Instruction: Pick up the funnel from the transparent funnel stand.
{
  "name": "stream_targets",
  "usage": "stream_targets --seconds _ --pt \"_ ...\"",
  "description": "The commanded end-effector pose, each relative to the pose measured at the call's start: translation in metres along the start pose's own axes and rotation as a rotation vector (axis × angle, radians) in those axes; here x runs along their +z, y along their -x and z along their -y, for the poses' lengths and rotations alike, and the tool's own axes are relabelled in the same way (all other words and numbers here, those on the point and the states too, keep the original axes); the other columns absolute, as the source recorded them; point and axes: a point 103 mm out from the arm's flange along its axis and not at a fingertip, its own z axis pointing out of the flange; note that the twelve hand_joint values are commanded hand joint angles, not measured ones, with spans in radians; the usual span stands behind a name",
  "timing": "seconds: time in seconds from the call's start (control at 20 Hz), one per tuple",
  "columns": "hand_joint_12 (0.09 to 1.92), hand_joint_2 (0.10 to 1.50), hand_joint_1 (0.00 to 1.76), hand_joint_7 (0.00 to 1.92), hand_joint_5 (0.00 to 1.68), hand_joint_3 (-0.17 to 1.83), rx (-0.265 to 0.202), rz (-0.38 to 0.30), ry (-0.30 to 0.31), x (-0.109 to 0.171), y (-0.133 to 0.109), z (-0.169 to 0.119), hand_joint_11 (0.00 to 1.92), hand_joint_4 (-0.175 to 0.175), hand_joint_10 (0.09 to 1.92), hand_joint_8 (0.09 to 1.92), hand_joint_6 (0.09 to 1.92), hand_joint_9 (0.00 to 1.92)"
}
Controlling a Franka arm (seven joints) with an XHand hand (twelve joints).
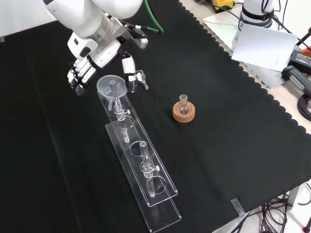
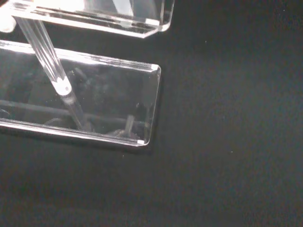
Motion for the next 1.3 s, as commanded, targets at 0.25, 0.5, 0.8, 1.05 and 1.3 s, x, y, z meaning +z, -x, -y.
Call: stream_targets --seconds 0.25,0.5,0.8,1.05,1.3 --pt "0.09 0.67 0.55 0.0 0.0 0.01 -0.012 -0.035 0.022 -0.011 -0.001 0.006 0.02 0.038 0.09 0.09 0.09 0.0" --pt "0.09 0.67 0.54 0.0 0.0 0.02 -0.037 -0.028 0.028 -0.017 -0.006 0.015 0.03 0.034 0.09 0.09 0.09 0.0" --pt "0.09 0.68 0.53 0.0 0.0 0.02 -0.049 -0.017 0.003 -0.012 -0.011 0.023 0.03 0.031 0.09 0.09 0.09 0.0" --pt "0.09 0.68 0.53 0.0 0.0 0.02 -0.053 -0.025 -0.011 -0.006 -0.013 0.02 0.03 0.031 0.09 0.09 0.09 0.0" --pt "0.09 0.68 0.53 0.0 0.0 0.02 -0.062 -0.03 -0.022 -0.003 -0.016 0.014 0.04 0.031 0.09 0.09 0.09 0.0"
